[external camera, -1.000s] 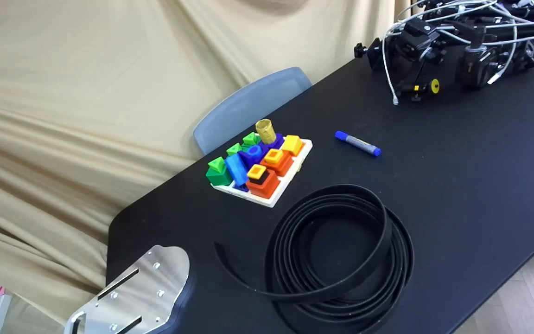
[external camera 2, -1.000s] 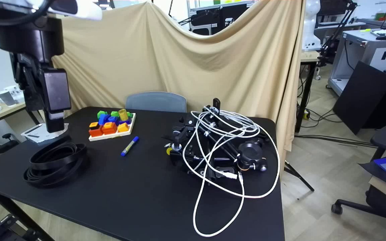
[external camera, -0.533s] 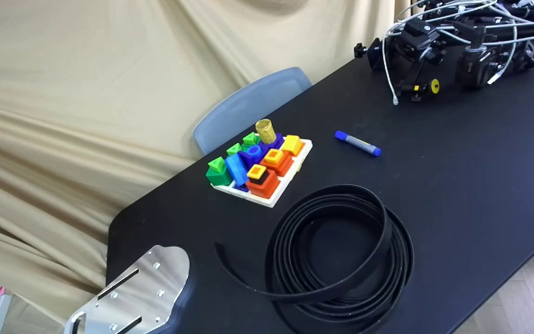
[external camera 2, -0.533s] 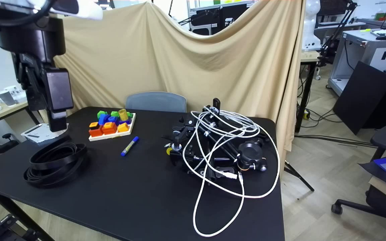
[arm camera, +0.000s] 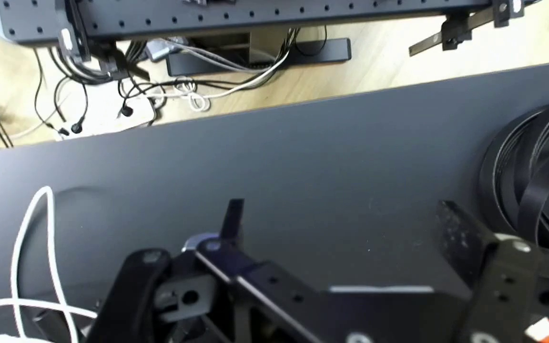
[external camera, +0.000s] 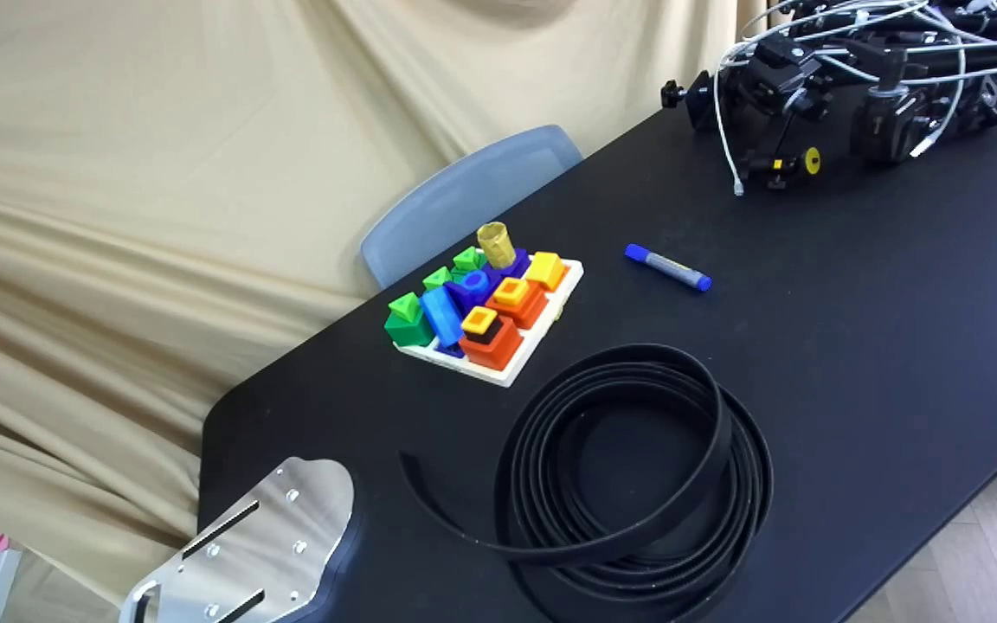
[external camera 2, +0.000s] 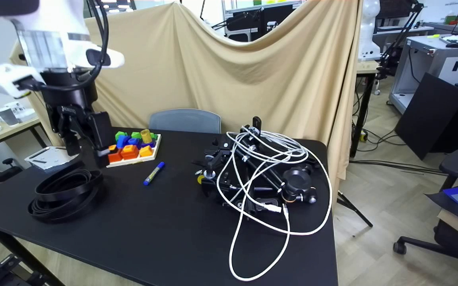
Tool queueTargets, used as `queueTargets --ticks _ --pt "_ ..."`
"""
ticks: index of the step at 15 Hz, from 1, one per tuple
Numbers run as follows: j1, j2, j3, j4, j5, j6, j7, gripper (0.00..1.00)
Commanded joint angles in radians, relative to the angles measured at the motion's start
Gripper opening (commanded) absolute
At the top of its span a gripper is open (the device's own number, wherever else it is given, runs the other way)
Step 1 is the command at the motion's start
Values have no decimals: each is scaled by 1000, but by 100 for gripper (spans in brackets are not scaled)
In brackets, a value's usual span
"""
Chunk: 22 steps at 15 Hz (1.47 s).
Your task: Move the marker backwards
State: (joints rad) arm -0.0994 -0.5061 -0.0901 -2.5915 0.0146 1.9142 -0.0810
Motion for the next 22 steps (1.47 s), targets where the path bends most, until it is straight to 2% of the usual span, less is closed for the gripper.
queueTargets --ticks 1,4,7,8,10,15,19,22 --pt "65 89 89 -69 -30 279 37 100" --pt "108 193 133 -89 -10 553 66 100" --pt "148 309 128 -82 100 825 108 100" --pt "135 239 129 -93 47 720 69 100" --pt "145 296 128 -92 81 807 74 100" --pt "144 315 127 -89 84 823 83 100" --pt "70 469 184 -7 -127 931 272 100" --pt "58 591 198 86 -328 924 444 100"
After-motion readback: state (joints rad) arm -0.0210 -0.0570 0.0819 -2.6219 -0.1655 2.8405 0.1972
